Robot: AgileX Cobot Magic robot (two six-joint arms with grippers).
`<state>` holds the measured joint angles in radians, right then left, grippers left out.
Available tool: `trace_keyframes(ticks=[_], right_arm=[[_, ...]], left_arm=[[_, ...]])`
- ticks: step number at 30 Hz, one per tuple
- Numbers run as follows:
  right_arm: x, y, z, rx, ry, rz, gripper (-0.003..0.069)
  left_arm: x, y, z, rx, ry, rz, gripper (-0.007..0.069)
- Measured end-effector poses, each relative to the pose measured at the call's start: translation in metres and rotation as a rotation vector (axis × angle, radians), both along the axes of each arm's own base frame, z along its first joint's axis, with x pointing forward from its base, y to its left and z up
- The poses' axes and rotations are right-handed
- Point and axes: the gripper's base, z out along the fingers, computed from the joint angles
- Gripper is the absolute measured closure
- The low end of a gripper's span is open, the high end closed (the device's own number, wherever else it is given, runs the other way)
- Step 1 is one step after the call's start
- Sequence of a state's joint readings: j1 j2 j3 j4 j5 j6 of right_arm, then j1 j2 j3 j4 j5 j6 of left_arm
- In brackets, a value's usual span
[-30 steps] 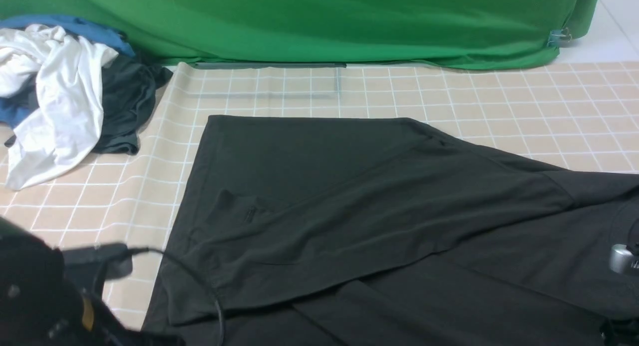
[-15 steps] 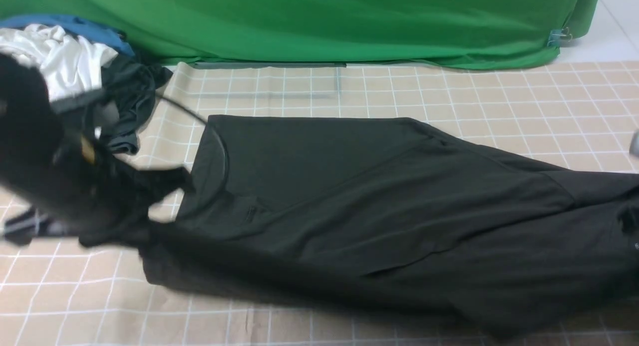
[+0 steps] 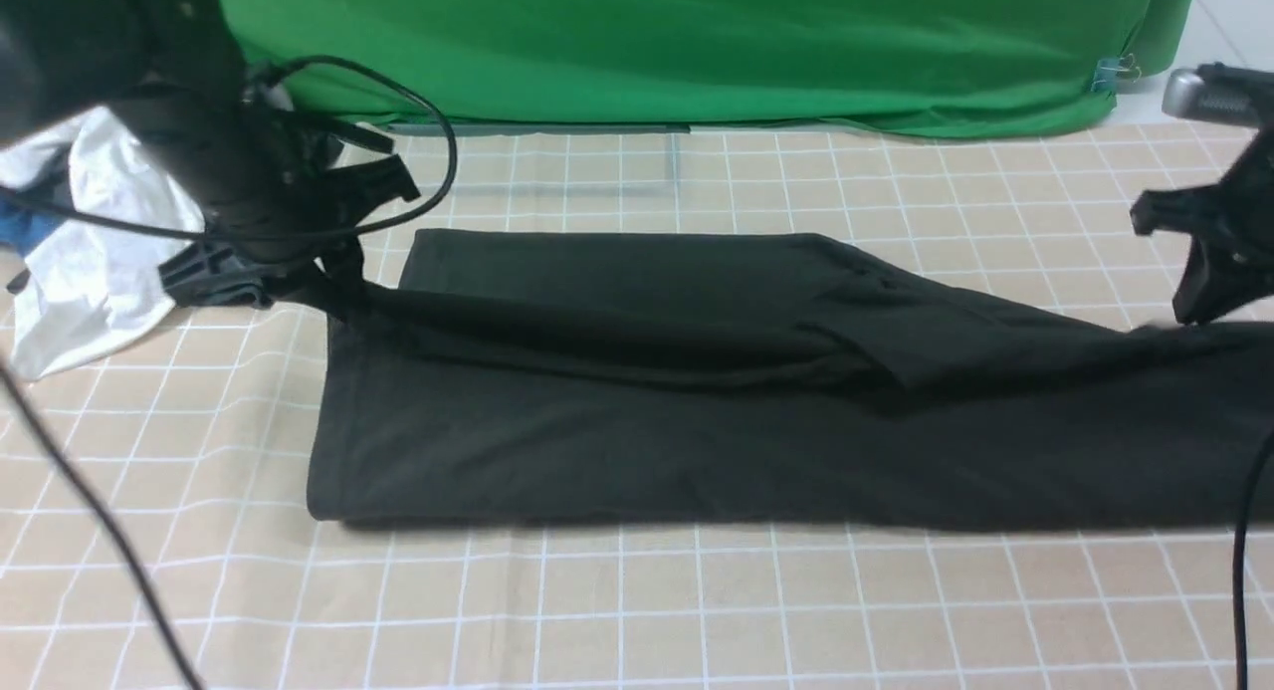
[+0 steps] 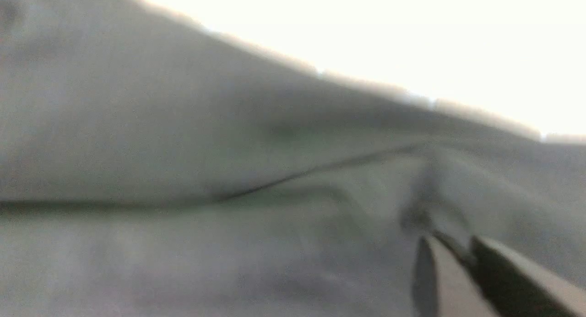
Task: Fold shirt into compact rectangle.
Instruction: 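Fold the black garment in half by bringing its near edge over to the far edge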
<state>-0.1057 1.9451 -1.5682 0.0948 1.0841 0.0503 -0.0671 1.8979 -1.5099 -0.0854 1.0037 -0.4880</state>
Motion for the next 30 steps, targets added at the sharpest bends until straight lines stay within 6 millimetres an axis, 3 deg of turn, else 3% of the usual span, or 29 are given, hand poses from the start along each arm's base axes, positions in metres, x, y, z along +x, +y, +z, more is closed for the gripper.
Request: trace_keyframes(ticks=[1,4,7,9,12,15,18,23,30], right_arm=[[0.003,0.0,0.0,-0.001,-0.001,0.001,0.0473],[0.012,0.0,0.009,0.008,0.021,0.011,0.0295],[0.007,0.013,0.023,0.068,-0.001,0.062,0.0251],[0.003,0.027,0.027,0.096,-0.006,0.125,0.0249],[-0.007,0.073,0.03,0.127,-0.026,0.346,0.0245],[-0.012,0.123,0.021,0.113,-0.054,0.562,0.0245],[-0.015,0.157,0.009,0.061,-0.062,0.68,0.0245],[-0.014,0.176,-0.016,-0.026,-0.009,0.667,0.0245],[-0.003,0.179,-0.05,-0.025,0.03,0.622,0.0245]], left_arm=[[0.002,0.0,-0.002,0.0,0.007,0.0,0.0593],[0.017,-0.001,-0.012,0.002,0.051,-0.004,0.0593],[0.021,-0.001,-0.011,0.002,0.047,-0.004,0.0593],[0.021,-0.001,-0.01,0.001,0.045,-0.004,0.0593],[0.021,-0.001,-0.01,0.001,0.047,-0.005,0.0593],[0.021,-0.001,-0.01,0.002,0.049,-0.005,0.0593],[0.021,-0.001,-0.01,0.002,0.052,-0.005,0.0593],[0.02,-0.001,-0.01,0.002,0.067,-0.006,0.0593],[0.019,-0.001,-0.01,0.002,0.071,-0.007,0.0593]])
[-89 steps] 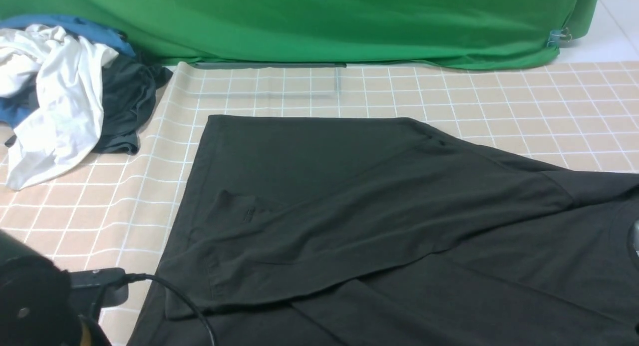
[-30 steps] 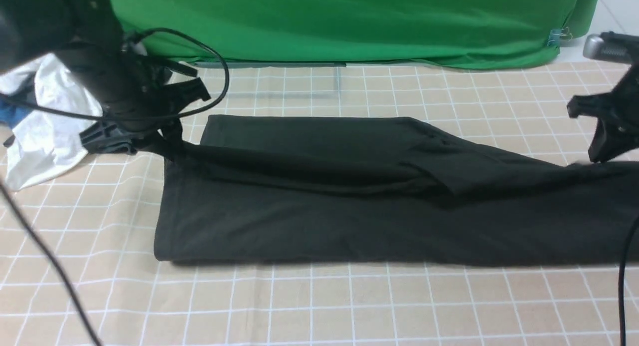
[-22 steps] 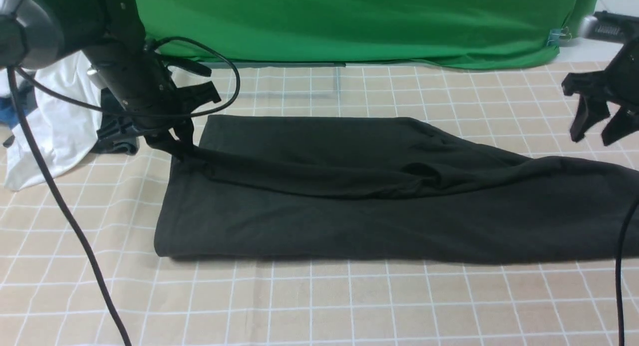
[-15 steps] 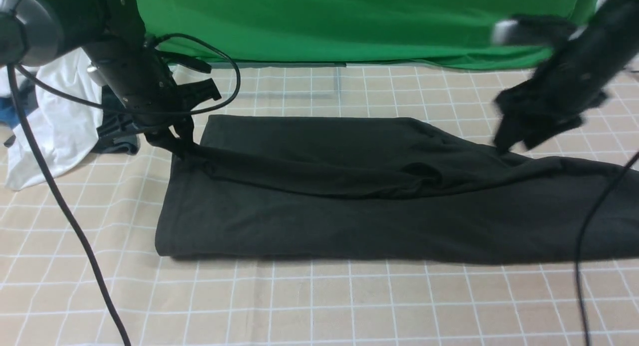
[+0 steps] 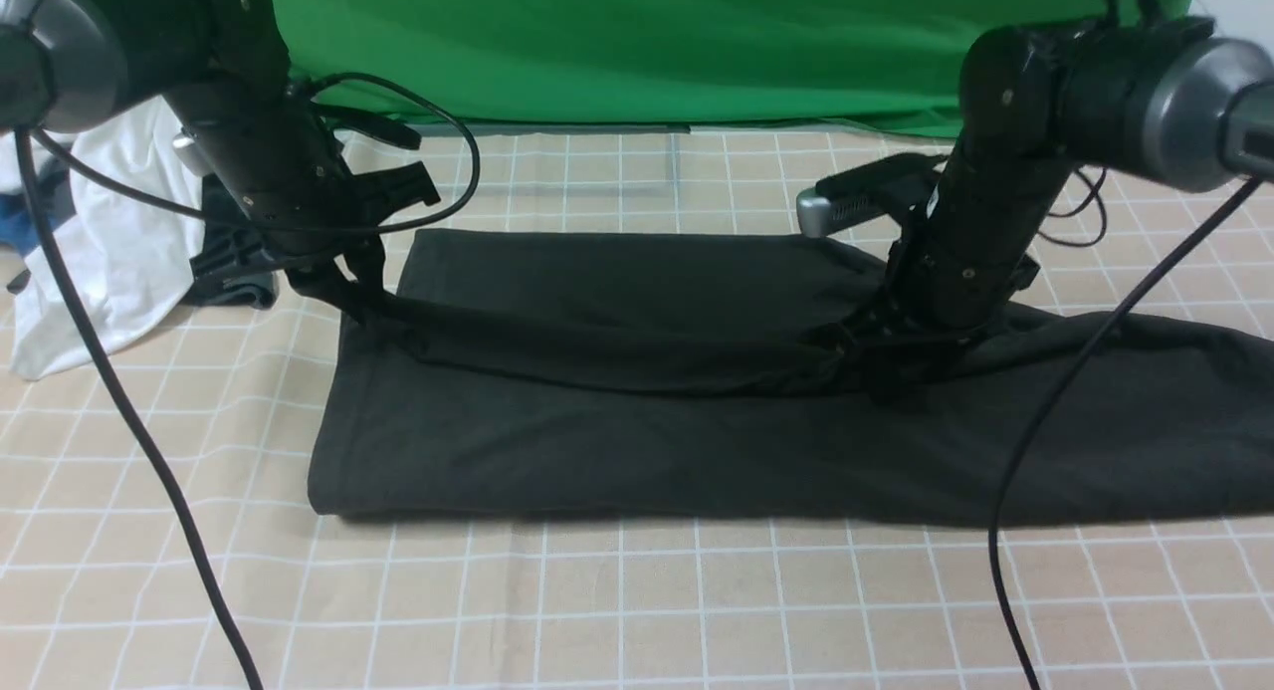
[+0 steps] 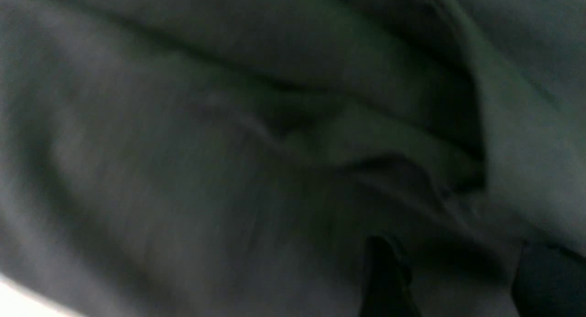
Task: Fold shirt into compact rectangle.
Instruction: 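Fold the black garment in half by bringing its near edge over to the far edge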
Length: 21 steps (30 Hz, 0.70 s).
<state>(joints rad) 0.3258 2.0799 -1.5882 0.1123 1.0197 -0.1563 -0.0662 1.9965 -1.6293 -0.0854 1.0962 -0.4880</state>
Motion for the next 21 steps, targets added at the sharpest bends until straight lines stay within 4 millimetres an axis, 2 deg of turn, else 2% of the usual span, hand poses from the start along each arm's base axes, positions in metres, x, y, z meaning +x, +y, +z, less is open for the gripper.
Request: trace_keyframes(ticks=[8,11,12,13,14,16,21], right_arm=[[0.014,0.004,-0.004,0.04,-0.125,-0.036,0.0267],[0.019,0.005,-0.004,0.052,-0.176,-0.04,0.0449],[0.019,0.005,-0.004,0.053,-0.178,-0.04,0.0463],[0.02,0.005,-0.005,0.056,-0.191,-0.042,0.0541],[0.021,0.005,-0.005,0.059,-0.201,-0.042,0.0582],[0.022,0.006,-0.004,0.06,-0.215,-0.033,0.0615],[0.024,0.005,0.003,0.049,-0.232,-0.009,0.062]], left_arm=[[0.0,0.0,0.0,0.0,0.0,0.0,0.0593],[0.0,0.0,0.0,0.0,0.0,0.0,0.0593],[0.0,0.0,0.0,0.0,0.0,0.0,0.0593],[0.0,0.0,0.0,0.0,0.0,0.0,0.0593],[0.0,0.0,0.0,-0.001,0.0,0.0,0.0593],[0.0,-0.001,0.0,-0.01,0.001,0.003,0.0593],[0.001,0.0,0.008,-0.051,0.016,0.031,0.0593]])
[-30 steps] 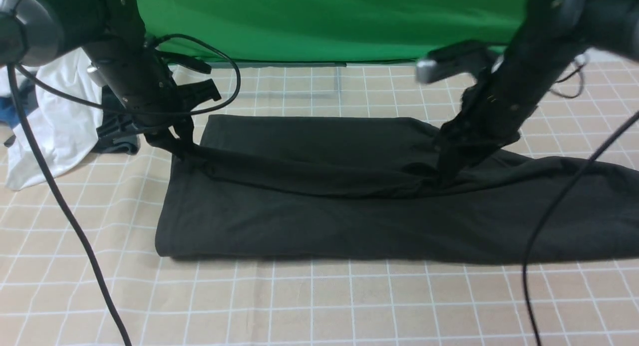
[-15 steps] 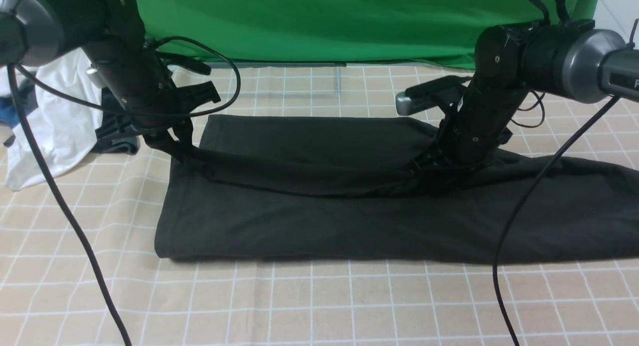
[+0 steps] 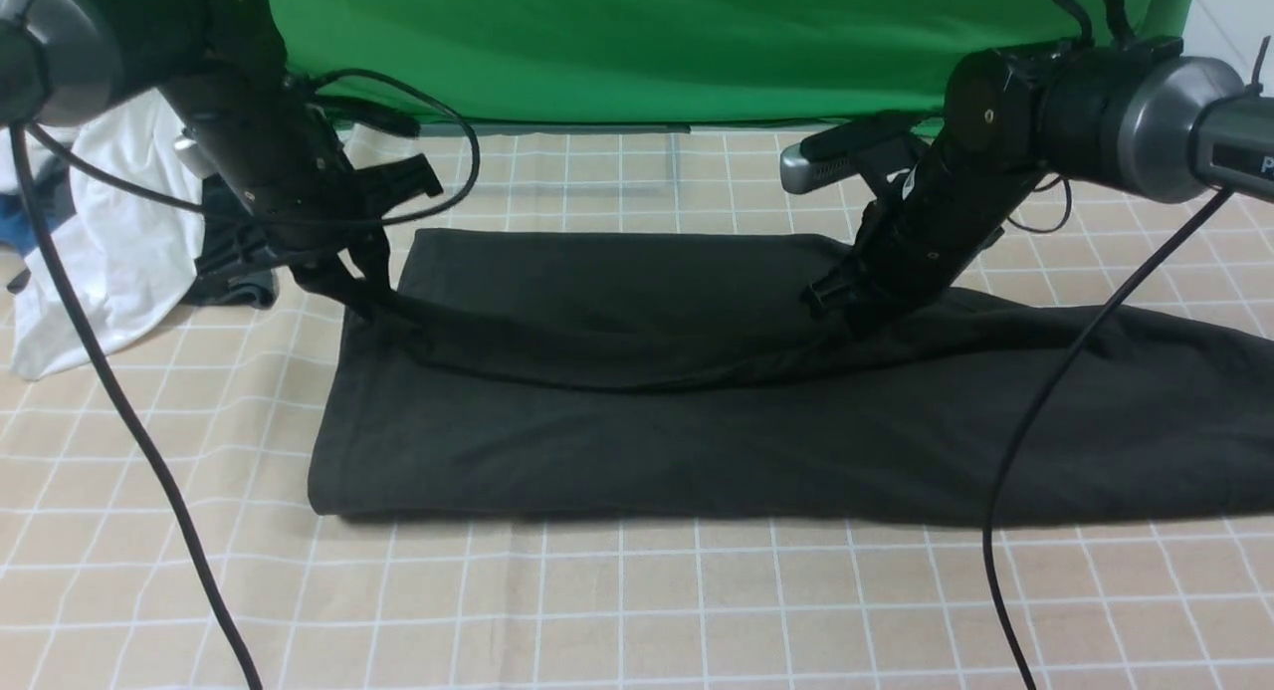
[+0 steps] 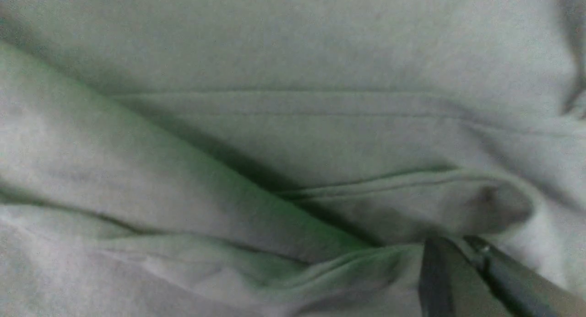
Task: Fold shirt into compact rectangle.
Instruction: 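Fold the black garment in half by bringing its near edge over to the far edge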
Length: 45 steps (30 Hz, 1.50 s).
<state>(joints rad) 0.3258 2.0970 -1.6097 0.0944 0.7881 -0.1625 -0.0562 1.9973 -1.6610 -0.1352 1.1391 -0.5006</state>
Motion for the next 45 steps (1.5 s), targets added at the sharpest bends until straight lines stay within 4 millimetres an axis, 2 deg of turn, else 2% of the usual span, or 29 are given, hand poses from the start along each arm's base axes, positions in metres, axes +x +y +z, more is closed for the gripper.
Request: trace_keyframes(ticks=[6,10,13,14,15,16,19,20,23,26,28,31,32,34,36,39,45], right_arm=[[0.002,-0.001,0.025,-0.004,-0.053,0.015,0.062],[-0.002,-0.002,0.024,-0.025,-0.008,0.036,0.0617],[-0.007,-0.003,0.022,-0.039,0.044,0.043,0.0553],[-0.007,-0.003,0.021,-0.039,0.05,0.043,0.0504],[-0.007,-0.003,0.021,-0.039,0.05,0.043,0.0504],[-0.007,-0.003,0.019,-0.035,0.059,0.029,0.043],[-0.006,-0.002,0.014,-0.029,0.073,0.002,0.0348],[-0.004,-0.002,0.005,-0.024,0.092,-0.029,0.0278],[0.0,-0.001,-0.006,-0.014,0.103,-0.068,0.0211],[0.003,0.001,-0.015,-0.001,0.096,-0.096,0.0183],[0.004,0.001,-0.017,0.0,0.093,-0.099,0.0194],[0.006,0.001,-0.018,0.005,0.079,-0.099,0.0298],[0.006,0.002,-0.018,0.006,0.072,-0.096,0.0352],[0.007,0.002,-0.018,0.004,0.063,-0.082,0.0512],[0.007,0.002,-0.018,-0.001,0.059,-0.069,0.0589],[0.007,0.002,-0.016,-0.005,0.053,-0.055,0.0612],[0.006,0.0,0.012,-0.004,-0.019,-0.035,0.0616]], left_arm=[[0.005,0.003,0.022,-0.011,-0.023,0.016,0.0593],[0.005,0.004,0.022,-0.011,-0.017,0.016,0.0593],[0.006,0.005,0.019,-0.011,-0.008,0.019,0.0593],[0.006,0.005,0.017,-0.011,-0.005,0.02,0.0593],[0.007,0.005,0.017,-0.01,-0.003,0.02,0.0593],[0.007,0.005,0.015,-0.01,0.0,0.021,0.0593],[0.008,0.005,0.014,-0.01,-0.001,0.022,0.0593],[0.008,0.005,0.014,-0.01,-0.003,0.022,0.0593],[0.008,0.005,0.014,-0.01,-0.004,0.022,0.0593],[0.008,0.005,0.014,-0.01,-0.005,0.021,0.0593],[0.008,0.005,0.014,-0.01,-0.005,0.021,0.0593],[0.009,0.005,0.014,-0.01,-0.014,0.023,0.0593],[0.009,0.005,0.014,-0.01,-0.016,0.023,0.0593],[0.01,0.006,0.014,-0.01,-0.022,0.024,0.0593],[0.01,0.006,0.014,-0.01,-0.023,0.024,0.0593],[0.01,0.006,0.014,-0.01,-0.023,0.024,0.0593],[0.014,0.005,0.028,-0.017,-0.057,0.034,0.0593]])
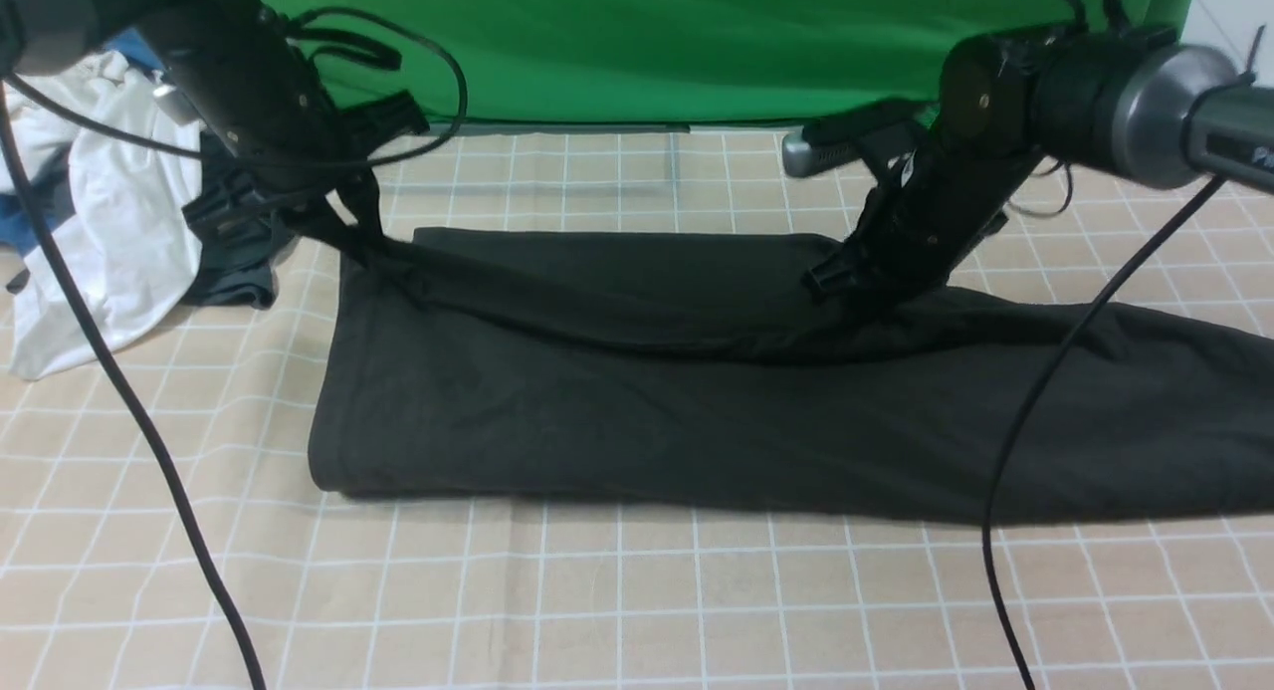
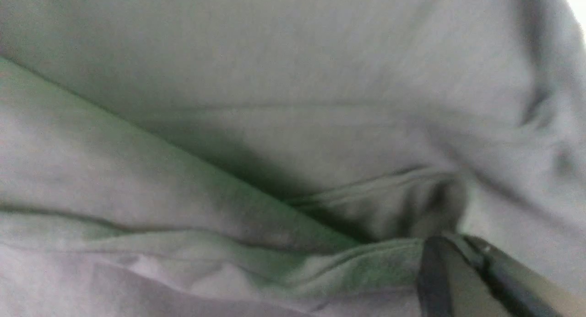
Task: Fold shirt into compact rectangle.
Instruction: 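Fold the black garment in half by bringing its near edge over to the far edge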
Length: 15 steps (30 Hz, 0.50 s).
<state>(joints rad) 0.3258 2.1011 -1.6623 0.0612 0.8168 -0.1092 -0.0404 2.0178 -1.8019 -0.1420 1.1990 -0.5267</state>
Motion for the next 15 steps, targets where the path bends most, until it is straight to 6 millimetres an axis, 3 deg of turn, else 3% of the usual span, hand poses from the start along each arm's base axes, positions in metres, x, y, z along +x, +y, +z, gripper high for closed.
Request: trace_keyframes(ticks=[3,8,15], right_arm=[[0.005,-0.003,0.018,0.013,-0.053,-0.007,0.0617],[0.014,-0.009,0.03,0.028,-0.105,-0.026,0.0617],[0.025,-0.013,0.033,0.054,-0.192,-0.046,0.0617]], left_arm=[[0.002,0.0,0.004,0.003,-0.022,0.008,0.0593],[0.006,0.003,0.005,0.035,-0.065,0.013,0.0593],[0.014,0.004,0.001,0.035,-0.114,0.057,0.0593]])
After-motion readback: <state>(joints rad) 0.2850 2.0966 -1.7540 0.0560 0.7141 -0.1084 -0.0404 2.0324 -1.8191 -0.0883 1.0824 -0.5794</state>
